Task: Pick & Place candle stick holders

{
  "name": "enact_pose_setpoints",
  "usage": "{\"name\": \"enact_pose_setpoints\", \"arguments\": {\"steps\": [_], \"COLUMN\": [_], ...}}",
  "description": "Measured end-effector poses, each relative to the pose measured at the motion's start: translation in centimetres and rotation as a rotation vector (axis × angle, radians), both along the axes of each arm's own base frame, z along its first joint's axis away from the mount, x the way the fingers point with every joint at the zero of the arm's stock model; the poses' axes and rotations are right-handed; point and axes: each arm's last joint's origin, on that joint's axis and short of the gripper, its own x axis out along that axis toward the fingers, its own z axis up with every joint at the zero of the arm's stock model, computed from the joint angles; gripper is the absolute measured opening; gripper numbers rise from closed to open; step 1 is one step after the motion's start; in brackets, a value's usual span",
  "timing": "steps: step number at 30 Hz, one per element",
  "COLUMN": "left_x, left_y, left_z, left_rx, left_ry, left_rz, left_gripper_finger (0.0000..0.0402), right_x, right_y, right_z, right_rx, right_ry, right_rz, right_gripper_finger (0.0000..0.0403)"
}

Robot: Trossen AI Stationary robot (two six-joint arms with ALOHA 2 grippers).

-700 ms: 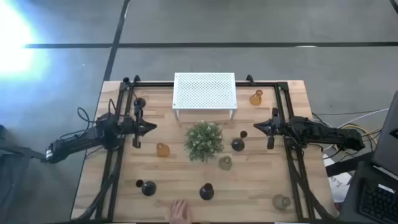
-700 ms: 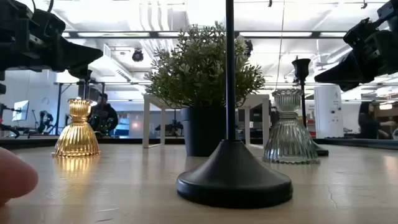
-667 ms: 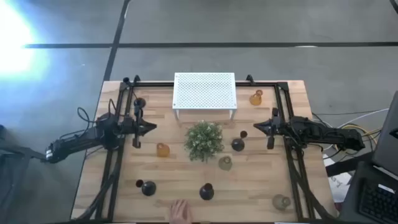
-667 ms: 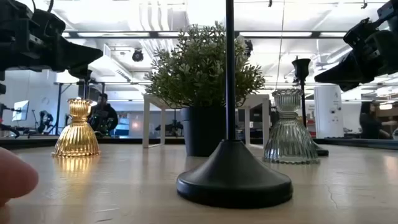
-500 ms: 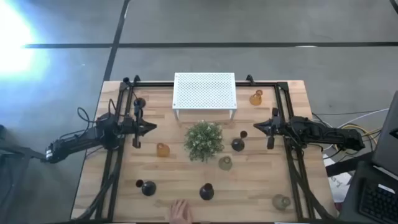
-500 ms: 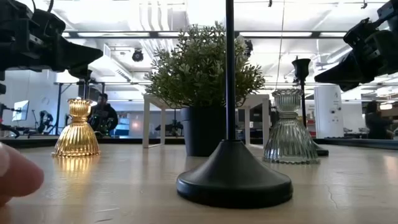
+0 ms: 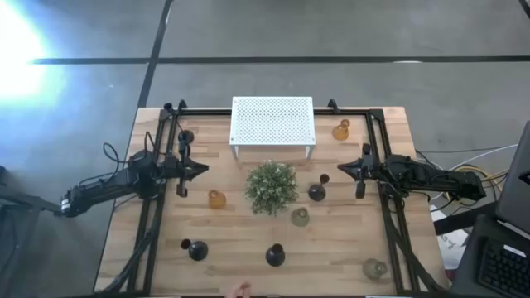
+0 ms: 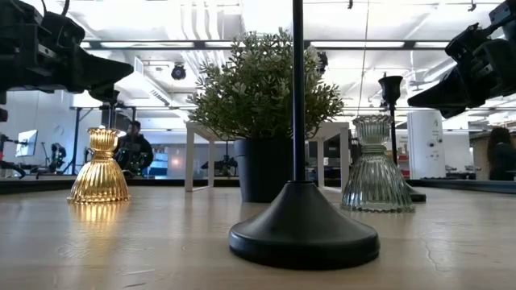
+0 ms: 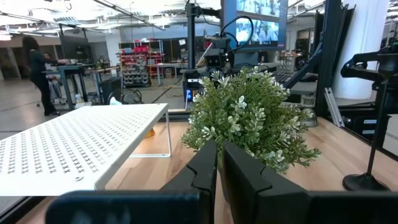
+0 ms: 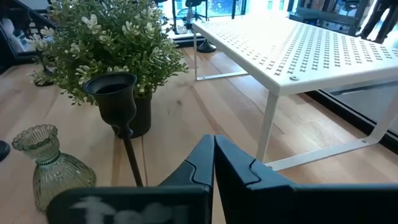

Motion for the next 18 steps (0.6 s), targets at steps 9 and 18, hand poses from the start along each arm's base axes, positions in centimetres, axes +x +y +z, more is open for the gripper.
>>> {"name": "enact_pose_setpoints", "arguments": {"steps": [9, 18], "left_x": [0.0, 0.0], "left_y": [0.0, 0.0], "left_z": [0.0, 0.0], "left_rx": [0.0, 0.0], "left_ry": [0.0, 0.0], "left_rz": [0.0, 0.0], "left_gripper_finger": [0.003, 0.003], "right_x": [0.0, 0.3], "right_y": [0.0, 0.0], "right_z": [0.1, 1.9], "right_rx": [-0.029, -0.147], "right_ry": [-0.002, -0.169], "right_rz": [0.005, 0.018], "right_gripper_finger": [0.0008, 0.0008]}}
